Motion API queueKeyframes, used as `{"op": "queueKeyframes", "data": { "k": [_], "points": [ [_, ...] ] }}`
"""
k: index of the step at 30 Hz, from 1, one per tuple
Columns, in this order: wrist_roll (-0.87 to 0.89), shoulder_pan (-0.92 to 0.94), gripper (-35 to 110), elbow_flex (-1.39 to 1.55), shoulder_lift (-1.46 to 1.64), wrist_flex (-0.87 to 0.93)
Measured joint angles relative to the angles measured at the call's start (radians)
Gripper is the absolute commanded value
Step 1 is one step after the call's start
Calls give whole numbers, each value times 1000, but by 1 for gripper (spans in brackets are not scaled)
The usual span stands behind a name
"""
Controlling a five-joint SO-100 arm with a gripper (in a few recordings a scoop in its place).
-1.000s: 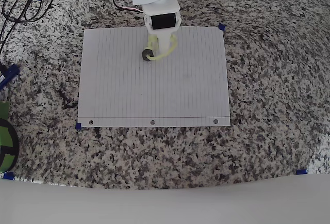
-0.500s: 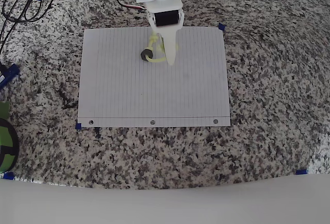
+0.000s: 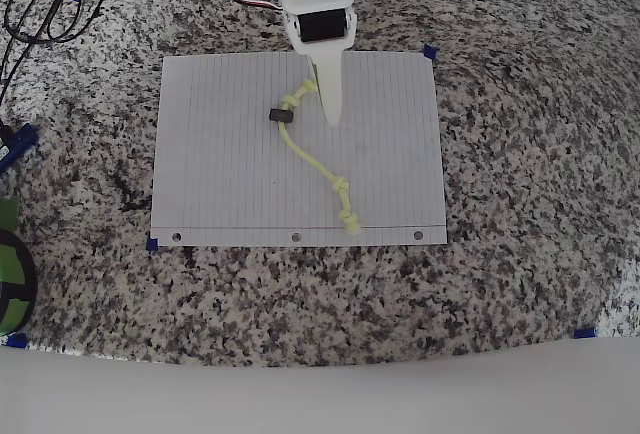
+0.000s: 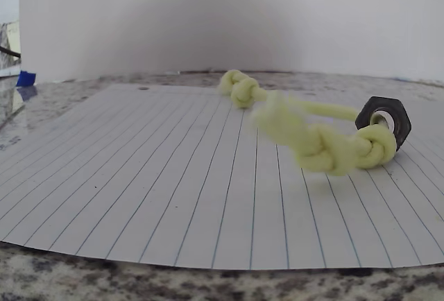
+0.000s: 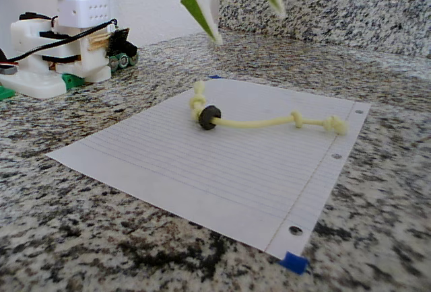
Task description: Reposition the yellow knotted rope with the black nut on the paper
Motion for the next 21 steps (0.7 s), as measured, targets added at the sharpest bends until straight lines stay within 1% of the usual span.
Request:
{"op": "queueKeyframes", "data": {
  "k": [2, 4, 13, 16, 21],
  "points": [
    [0, 8, 80, 9, 0, 12],
    [0, 21, 72, 20, -9, 26],
    [0, 107, 49, 35, -95, 41],
    [0, 110, 47, 35, -118, 51],
    [6, 115, 49, 35, -150, 55]
  ]
}}
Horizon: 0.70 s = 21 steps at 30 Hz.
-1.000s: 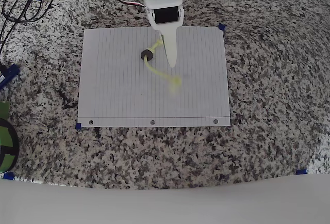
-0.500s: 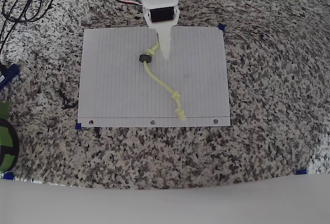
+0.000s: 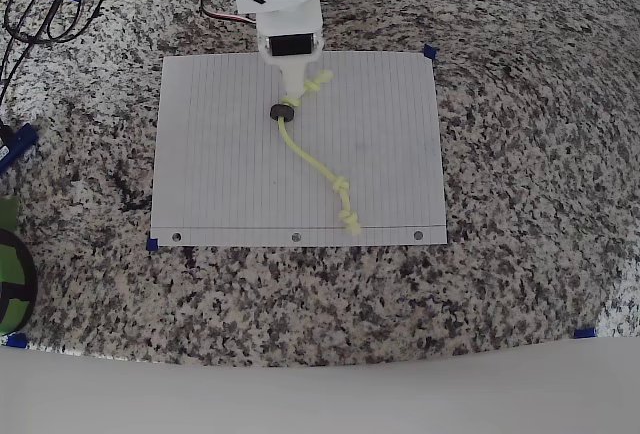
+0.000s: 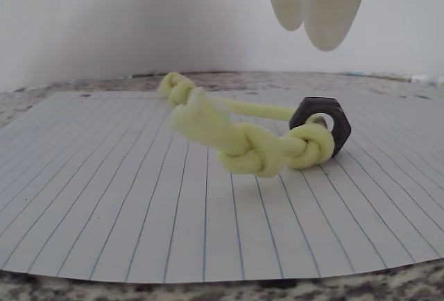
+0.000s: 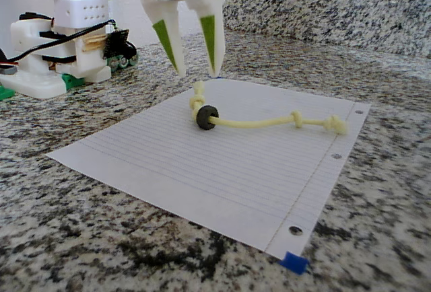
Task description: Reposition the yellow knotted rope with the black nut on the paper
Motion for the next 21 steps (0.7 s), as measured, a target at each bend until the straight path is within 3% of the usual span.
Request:
{"op": "queueKeyframes", "data": {
  "k": [4, 21],
  "points": [
    [44, -8, 55, 0, -32, -26],
    [472, -51, 56, 0, -89, -91]
  ]
}}
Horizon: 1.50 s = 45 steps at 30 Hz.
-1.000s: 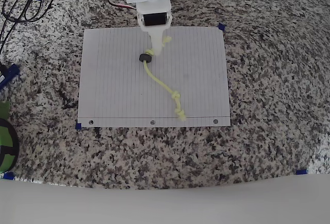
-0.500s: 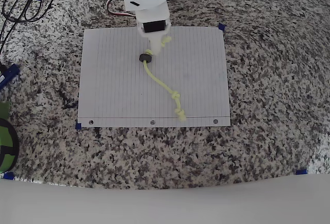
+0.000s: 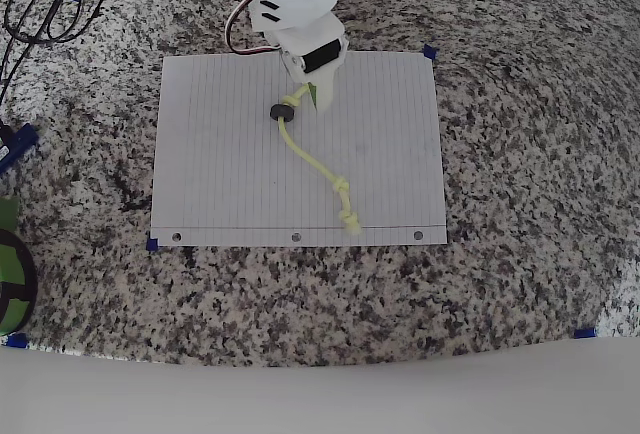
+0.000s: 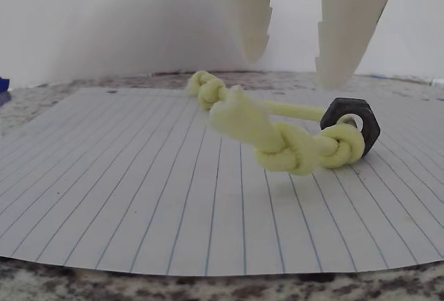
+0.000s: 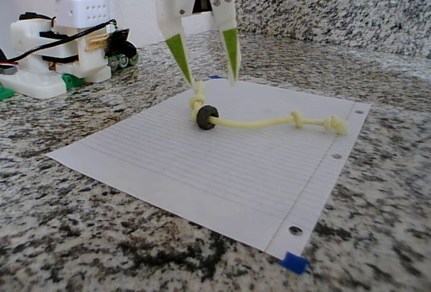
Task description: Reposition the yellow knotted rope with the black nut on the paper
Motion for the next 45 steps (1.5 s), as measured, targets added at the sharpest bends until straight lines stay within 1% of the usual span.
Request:
{"op": "queueKeyframes", "data": {
  "k": [8, 12, 22, 35, 39, 43, 45],
  "points": [
    [18, 0, 52, 52, -18, -9],
    [18, -8, 49, 92, -21, -48],
    [14, -5, 40, 97, -60, -110],
    [6, -18, 32, 97, -107, -127],
    [6, -18, 25, 97, -107, -127],
    [0, -17, 8, 97, -107, -127],
    [3, -17, 7, 97, -107, -127]
  ]
}}
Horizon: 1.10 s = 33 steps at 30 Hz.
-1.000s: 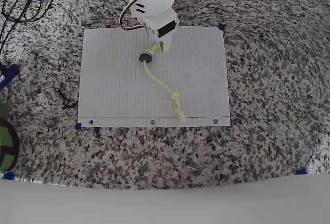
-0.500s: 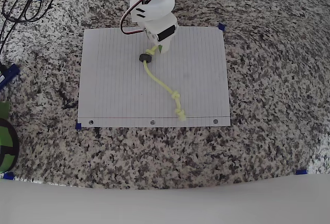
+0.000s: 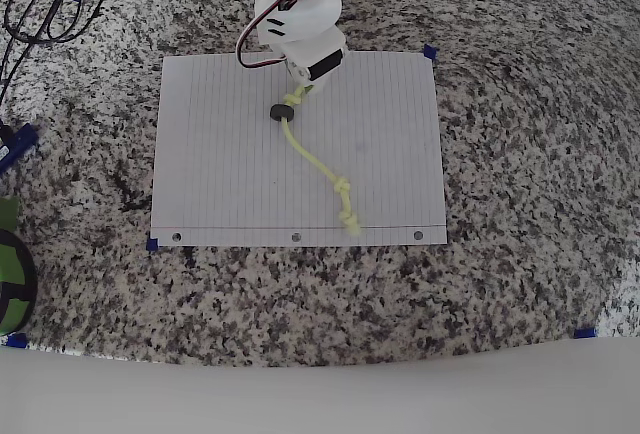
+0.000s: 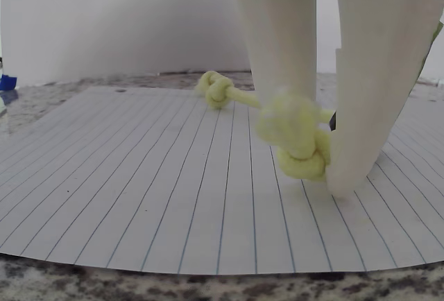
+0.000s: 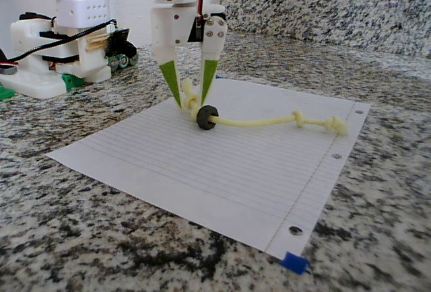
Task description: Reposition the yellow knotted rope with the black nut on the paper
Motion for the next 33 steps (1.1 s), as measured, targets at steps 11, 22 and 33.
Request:
{"op": "queueKeyframes", "data": {
  "k": [11, 22, 33],
  "points": [
    [-57, 18, 5, 0, 89, 18],
    [-138, -3, 5, 0, 462, 91],
    [-225, -49, 5, 0, 746, 107]
  ]
}}
